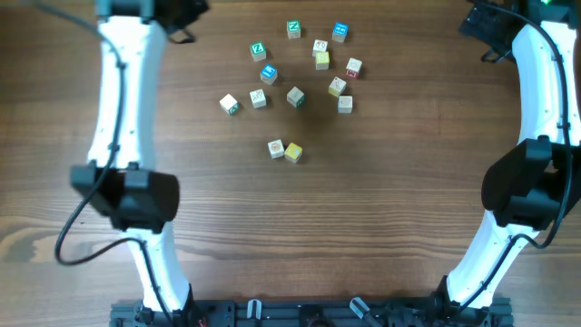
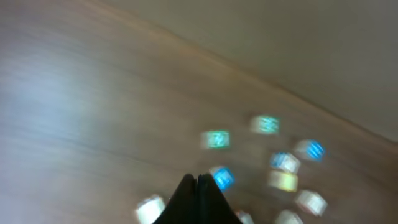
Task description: Form a circle
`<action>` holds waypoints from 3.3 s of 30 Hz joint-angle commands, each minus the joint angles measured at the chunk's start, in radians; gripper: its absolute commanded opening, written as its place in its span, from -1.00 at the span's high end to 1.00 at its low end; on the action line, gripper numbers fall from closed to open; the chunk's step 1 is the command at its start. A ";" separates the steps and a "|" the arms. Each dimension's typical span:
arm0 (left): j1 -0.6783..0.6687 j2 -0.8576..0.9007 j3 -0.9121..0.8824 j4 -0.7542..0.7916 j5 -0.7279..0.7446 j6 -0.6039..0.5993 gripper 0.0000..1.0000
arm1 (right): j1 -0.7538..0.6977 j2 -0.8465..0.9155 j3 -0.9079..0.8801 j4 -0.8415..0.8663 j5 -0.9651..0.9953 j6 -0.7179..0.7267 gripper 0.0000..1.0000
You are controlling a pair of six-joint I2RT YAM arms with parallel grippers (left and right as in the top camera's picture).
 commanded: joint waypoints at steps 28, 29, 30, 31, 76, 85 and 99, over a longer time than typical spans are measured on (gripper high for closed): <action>-0.403 0.455 0.012 0.454 -0.062 0.001 0.05 | 0.004 0.013 -0.002 0.001 -0.008 -0.006 -0.99; -0.403 0.465 0.012 0.454 -0.077 0.001 0.04 | 0.004 0.013 -0.002 0.001 -0.008 -0.005 -0.99; -0.403 0.474 0.012 0.459 -0.076 0.001 0.03 | 0.004 0.013 -0.002 0.001 -0.008 -0.005 -1.00; -0.403 0.481 0.012 0.461 -0.076 0.001 0.02 | 0.004 0.013 -0.002 0.001 -0.008 -0.005 -0.99; -0.398 0.544 0.009 0.504 -0.163 0.002 0.00 | 0.004 0.013 -0.002 0.001 -0.008 -0.005 -0.99; -0.398 0.544 0.009 0.506 -0.162 0.001 0.23 | 0.004 0.013 -0.002 0.001 -0.008 -0.005 -0.99; -0.399 0.480 0.009 0.478 -0.162 0.001 0.35 | 0.004 0.013 -0.002 0.001 -0.008 -0.006 -0.99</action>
